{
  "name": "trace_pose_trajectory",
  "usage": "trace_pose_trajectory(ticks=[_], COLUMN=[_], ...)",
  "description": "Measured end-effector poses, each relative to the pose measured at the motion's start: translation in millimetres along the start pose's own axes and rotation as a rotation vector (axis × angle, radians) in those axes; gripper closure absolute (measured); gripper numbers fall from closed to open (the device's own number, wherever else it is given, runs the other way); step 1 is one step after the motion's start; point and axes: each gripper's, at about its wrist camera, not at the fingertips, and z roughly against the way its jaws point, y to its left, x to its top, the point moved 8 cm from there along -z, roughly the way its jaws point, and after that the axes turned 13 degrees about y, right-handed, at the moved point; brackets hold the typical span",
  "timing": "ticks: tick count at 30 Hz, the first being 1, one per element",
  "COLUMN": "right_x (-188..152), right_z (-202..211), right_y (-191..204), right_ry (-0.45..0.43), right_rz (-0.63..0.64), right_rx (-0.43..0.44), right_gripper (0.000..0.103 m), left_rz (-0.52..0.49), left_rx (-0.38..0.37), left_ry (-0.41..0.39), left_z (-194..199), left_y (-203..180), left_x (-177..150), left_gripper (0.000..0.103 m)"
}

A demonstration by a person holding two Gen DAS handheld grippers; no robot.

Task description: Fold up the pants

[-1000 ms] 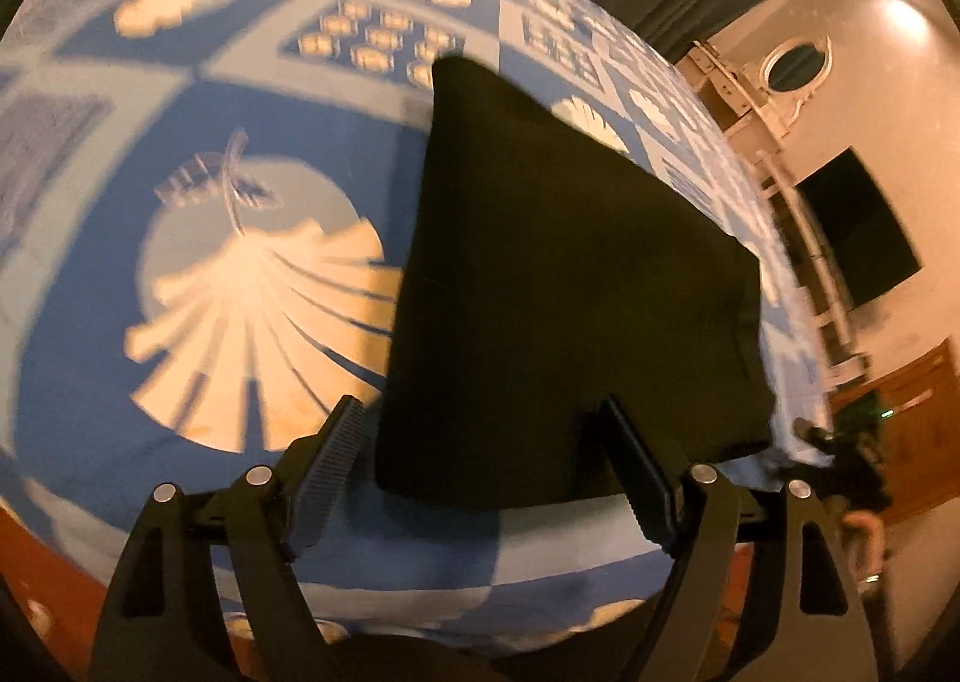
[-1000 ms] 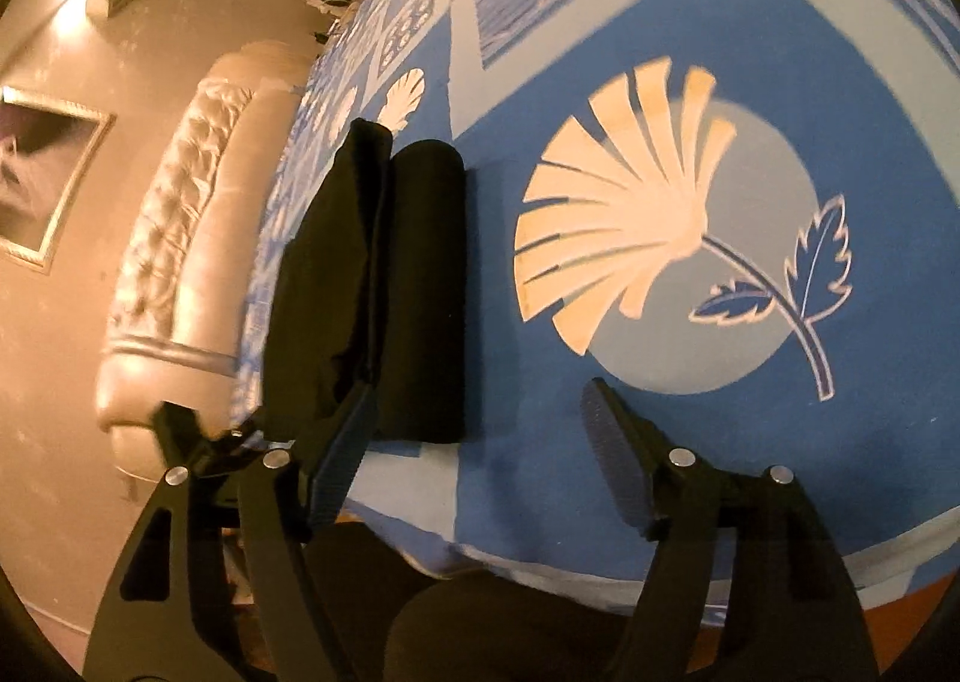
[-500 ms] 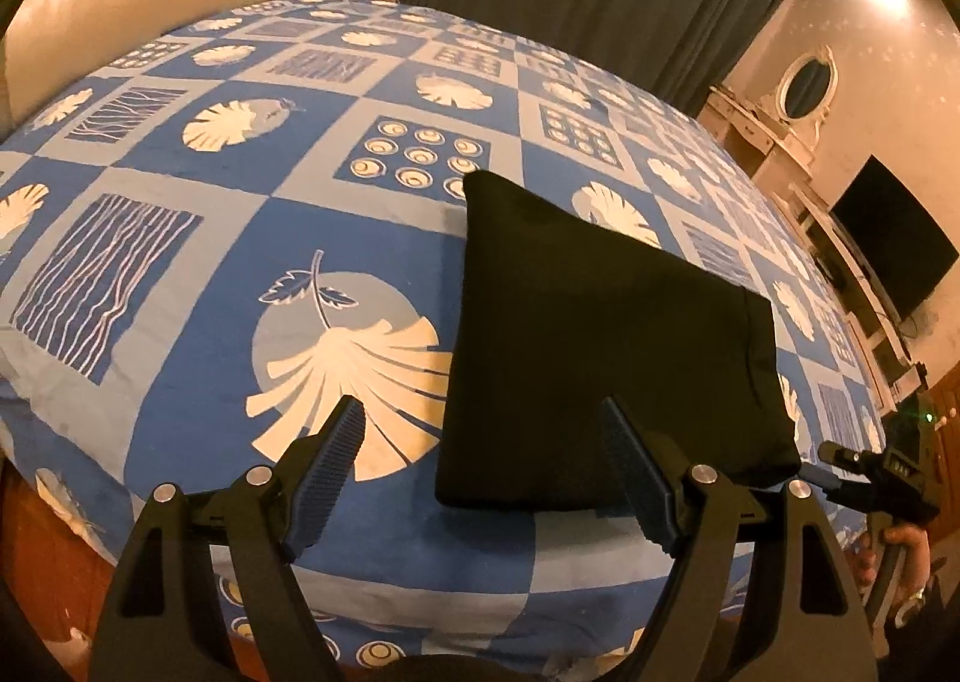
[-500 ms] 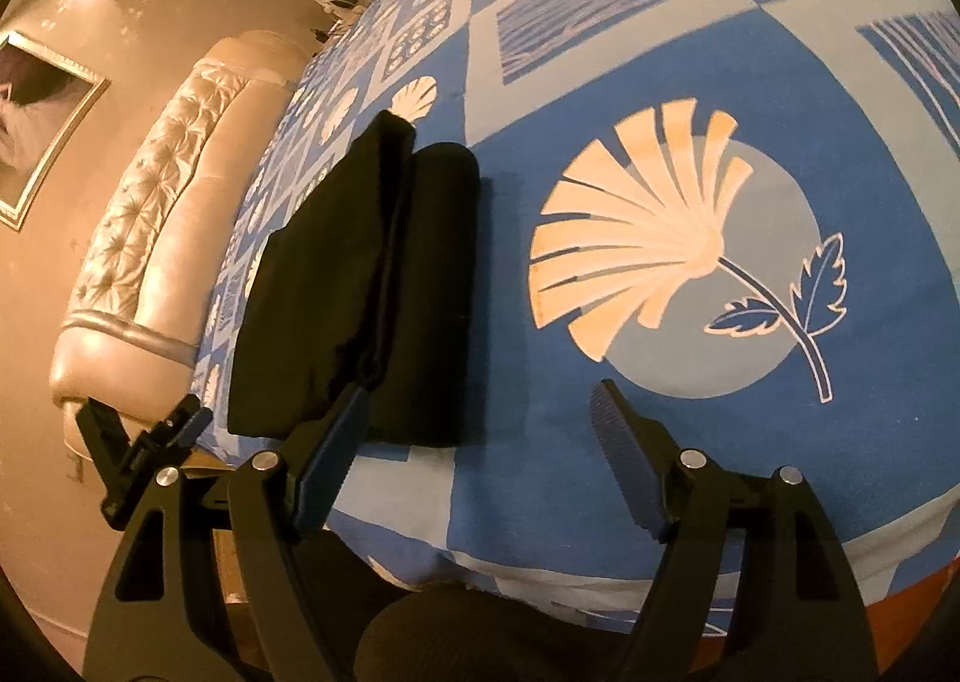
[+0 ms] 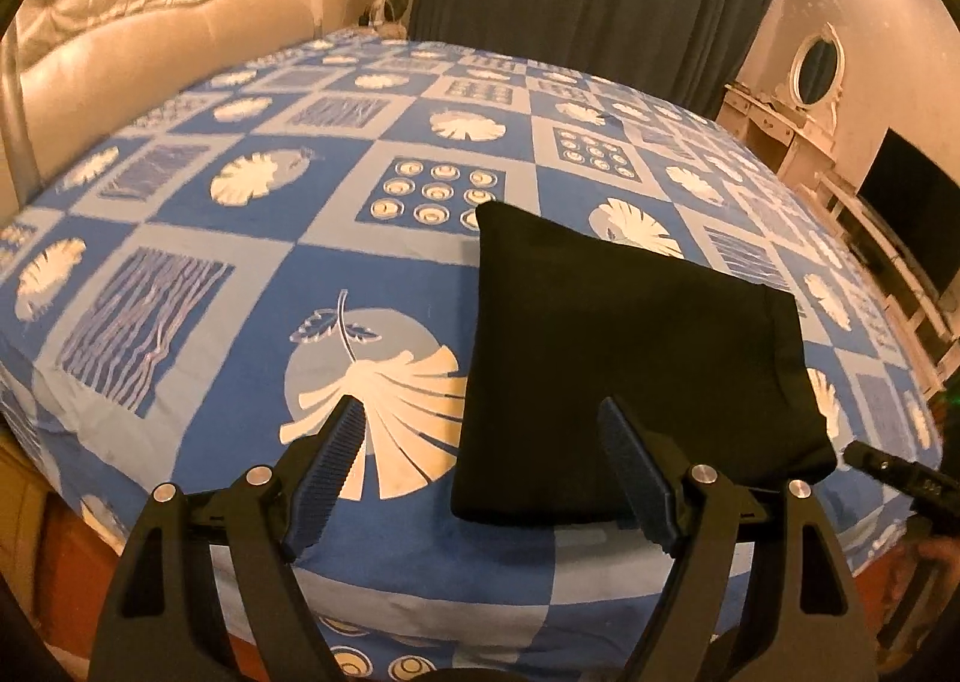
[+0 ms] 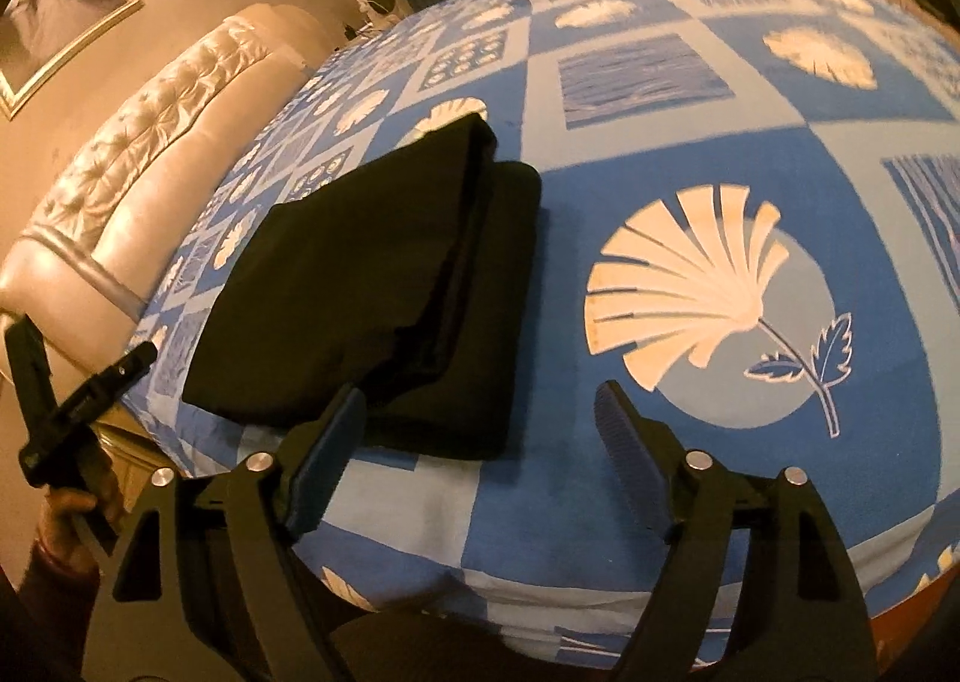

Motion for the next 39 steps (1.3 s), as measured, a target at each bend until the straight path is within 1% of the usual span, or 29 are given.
trace_pose_trajectory(ticks=[5, 8, 11, 13, 19, 23, 25, 33, 36, 39], right_x=[1, 1, 1, 1, 0, 0, -1, -1, 1, 5], right_z=[6, 4, 3, 2, 1, 0, -1, -1, 5, 14], right_y=[8, 11, 13, 14, 16, 17, 18, 20, 23, 26], right_ry=[-0.03, -0.027, -0.02, -0.02, -0.014, -0.01, -0.009, -0.02, -0.052, -0.093], right_rz=[0.068, 0.092, 0.098, 0.101, 0.103, 0.106, 0.109, 0.111, 0.119, 0.132], right_rx=[-0.052, -0.059, -0.054, -0.054, -0.051, -0.05, -0.051, -0.051, -0.051, -0.056], right_gripper=[0.02, 0.02, 0.02, 0.02, 0.02, 0.02, 0.02, 0.02, 0.02, 0.02], left_rz=[-0.024, -0.048, -0.103, -0.121, -0.144, -0.118, -0.111, -0.131, -0.139, -0.114], left_rx=[0.033, 0.074, 0.125, 0.138, 0.121, 0.126, 0.105, 0.115, 0.116, 0.101], left_ry=[-0.036, -0.054, -0.09, -0.118, -0.157, -0.17, -0.171, -0.149, -0.126, -0.104], left_z=[4, 5, 9, 14, 22, 25, 26, 20, 16, 13], left_y=[-11, -18, -28, -32, -42, -41, -42, -47, -52, -52], left_x=[-1, -1, 1, 2, 4, 6, 7, 1, -5, -11], left_gripper=[0.024, 0.024, 0.018, 0.017, 0.017, 0.017, 0.017, 0.017, 0.017, 0.017])
